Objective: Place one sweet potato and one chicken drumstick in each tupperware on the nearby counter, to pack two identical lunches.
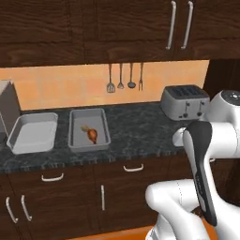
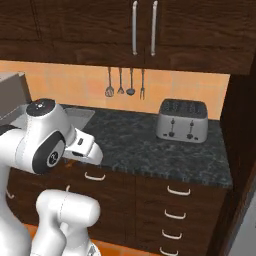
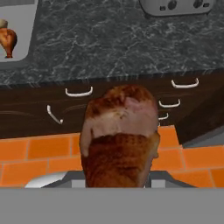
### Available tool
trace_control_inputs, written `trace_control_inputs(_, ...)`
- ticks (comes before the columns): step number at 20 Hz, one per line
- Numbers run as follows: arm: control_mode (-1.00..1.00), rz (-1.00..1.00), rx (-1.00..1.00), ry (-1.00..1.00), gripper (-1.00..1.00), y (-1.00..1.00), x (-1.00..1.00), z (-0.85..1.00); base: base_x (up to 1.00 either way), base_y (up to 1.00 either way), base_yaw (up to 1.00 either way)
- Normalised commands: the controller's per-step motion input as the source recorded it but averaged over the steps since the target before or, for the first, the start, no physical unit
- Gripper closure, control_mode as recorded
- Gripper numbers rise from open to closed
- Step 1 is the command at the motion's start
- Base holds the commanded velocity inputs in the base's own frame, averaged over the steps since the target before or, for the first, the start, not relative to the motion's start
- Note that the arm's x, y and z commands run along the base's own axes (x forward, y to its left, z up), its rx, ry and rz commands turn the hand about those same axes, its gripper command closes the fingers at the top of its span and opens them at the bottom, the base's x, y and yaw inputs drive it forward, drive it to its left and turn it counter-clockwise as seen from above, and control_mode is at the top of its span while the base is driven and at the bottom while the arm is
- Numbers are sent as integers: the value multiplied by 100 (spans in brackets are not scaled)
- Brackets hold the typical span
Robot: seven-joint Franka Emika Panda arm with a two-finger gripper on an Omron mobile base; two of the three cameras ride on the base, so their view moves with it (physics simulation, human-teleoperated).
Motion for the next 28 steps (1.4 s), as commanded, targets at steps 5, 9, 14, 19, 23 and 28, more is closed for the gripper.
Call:
trace_control_inputs(5, 100, 0, 0, 0, 100, 0, 0, 0, 12, 100, 0)
trace_control_inputs(9, 100, 0, 0, 0, 100, 0, 0, 0, 29, 100, 0)
trace_control_inputs(14, 100, 0, 0, 0, 100, 0, 0, 0, 63, 96, 0)
trace_control_inputs(19, 100, 0, 0, 0, 100, 0, 0, 0, 70, 42, 0)
trace_control_inputs(23, 100, 0, 0, 0, 100, 0, 0, 0, 62, 3, 0)
trace_control_inputs(28, -100, 0, 0, -6, 100, 20, 43, -34, 0, 0, 0)
